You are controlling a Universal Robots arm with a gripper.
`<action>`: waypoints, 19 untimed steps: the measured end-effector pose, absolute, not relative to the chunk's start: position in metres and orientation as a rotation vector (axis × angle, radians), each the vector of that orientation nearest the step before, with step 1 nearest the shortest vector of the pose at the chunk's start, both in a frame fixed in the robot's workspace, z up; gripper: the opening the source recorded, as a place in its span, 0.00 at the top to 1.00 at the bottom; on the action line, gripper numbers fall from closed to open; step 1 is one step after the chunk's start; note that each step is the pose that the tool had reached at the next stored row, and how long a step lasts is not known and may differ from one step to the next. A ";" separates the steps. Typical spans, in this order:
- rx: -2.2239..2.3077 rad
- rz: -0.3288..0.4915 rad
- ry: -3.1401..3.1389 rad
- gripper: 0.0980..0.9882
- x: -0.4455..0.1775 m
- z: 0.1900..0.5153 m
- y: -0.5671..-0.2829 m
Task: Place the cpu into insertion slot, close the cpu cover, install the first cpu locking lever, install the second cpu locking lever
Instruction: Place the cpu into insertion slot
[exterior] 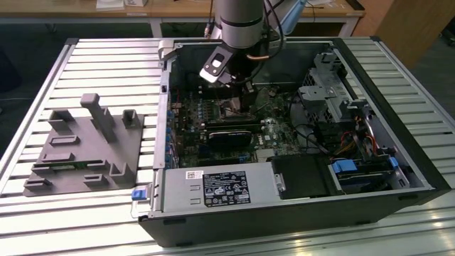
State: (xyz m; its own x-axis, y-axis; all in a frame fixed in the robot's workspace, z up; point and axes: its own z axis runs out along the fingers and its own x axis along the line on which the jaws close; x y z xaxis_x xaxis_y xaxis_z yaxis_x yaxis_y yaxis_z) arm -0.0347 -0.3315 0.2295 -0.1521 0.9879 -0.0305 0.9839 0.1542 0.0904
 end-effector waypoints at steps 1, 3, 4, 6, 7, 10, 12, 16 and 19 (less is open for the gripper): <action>1.999 0.074 2.315 0.50 -0.035 0.229 -0.330; 2.027 0.073 2.290 0.50 -0.035 0.229 -0.328; 2.047 0.072 2.271 0.50 -0.035 0.228 -0.328; 2.087 0.069 2.233 0.50 -0.035 0.228 -0.328; 2.106 0.068 2.214 0.50 -0.035 0.227 -0.328; 2.134 0.066 2.187 0.50 -0.035 0.226 -0.328; 2.136 0.067 2.186 0.50 -0.035 0.225 -0.327; 2.140 0.068 2.182 0.50 -0.035 0.223 -0.325; 2.142 0.069 2.181 0.50 -0.037 0.221 -0.325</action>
State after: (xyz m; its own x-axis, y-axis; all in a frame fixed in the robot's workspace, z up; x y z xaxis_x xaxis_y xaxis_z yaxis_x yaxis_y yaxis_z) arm -0.0371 -0.3252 0.2214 -0.0166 0.9995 -0.0280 0.9957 0.0191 0.0905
